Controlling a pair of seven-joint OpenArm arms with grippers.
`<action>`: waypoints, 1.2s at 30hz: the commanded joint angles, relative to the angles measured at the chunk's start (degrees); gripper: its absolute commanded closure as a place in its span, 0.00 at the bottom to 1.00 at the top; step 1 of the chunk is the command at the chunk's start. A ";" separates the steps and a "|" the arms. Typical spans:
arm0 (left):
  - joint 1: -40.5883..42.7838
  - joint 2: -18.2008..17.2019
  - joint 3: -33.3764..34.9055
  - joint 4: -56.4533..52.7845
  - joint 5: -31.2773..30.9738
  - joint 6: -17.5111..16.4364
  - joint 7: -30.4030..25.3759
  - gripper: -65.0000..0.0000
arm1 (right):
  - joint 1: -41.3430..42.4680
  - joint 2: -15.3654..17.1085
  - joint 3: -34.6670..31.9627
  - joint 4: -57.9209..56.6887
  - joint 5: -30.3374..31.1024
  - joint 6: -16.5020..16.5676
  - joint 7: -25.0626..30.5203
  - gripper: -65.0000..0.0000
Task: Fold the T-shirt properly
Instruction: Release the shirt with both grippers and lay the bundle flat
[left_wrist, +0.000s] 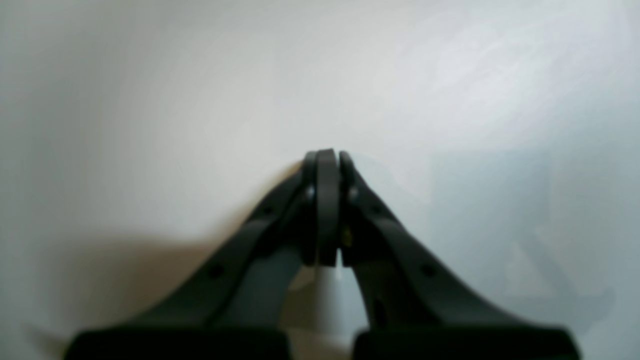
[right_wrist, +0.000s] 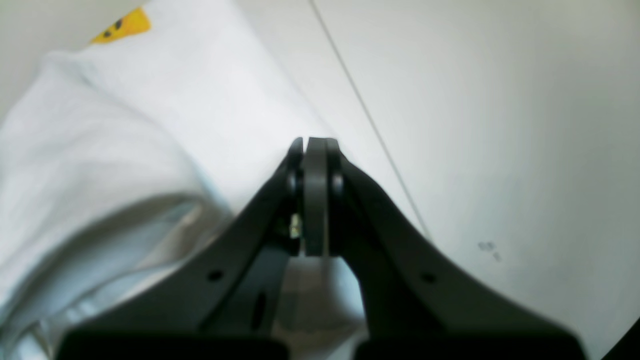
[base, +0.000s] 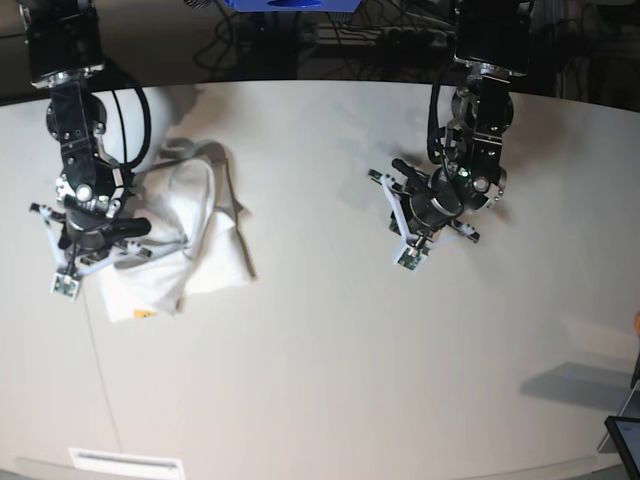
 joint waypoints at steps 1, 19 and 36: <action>-0.38 -0.50 -0.18 0.54 0.62 0.16 1.28 1.00 | 0.76 0.33 0.33 0.97 -0.93 -0.28 1.33 0.99; -0.30 -0.32 -0.18 0.54 0.62 0.16 1.28 1.00 | 3.31 -4.59 -8.20 1.15 -0.93 0.86 0.89 0.99; -0.74 -0.24 -0.18 0.36 0.53 0.16 1.28 1.00 | 3.05 -11.36 -16.64 8.71 -0.93 0.78 -6.85 0.99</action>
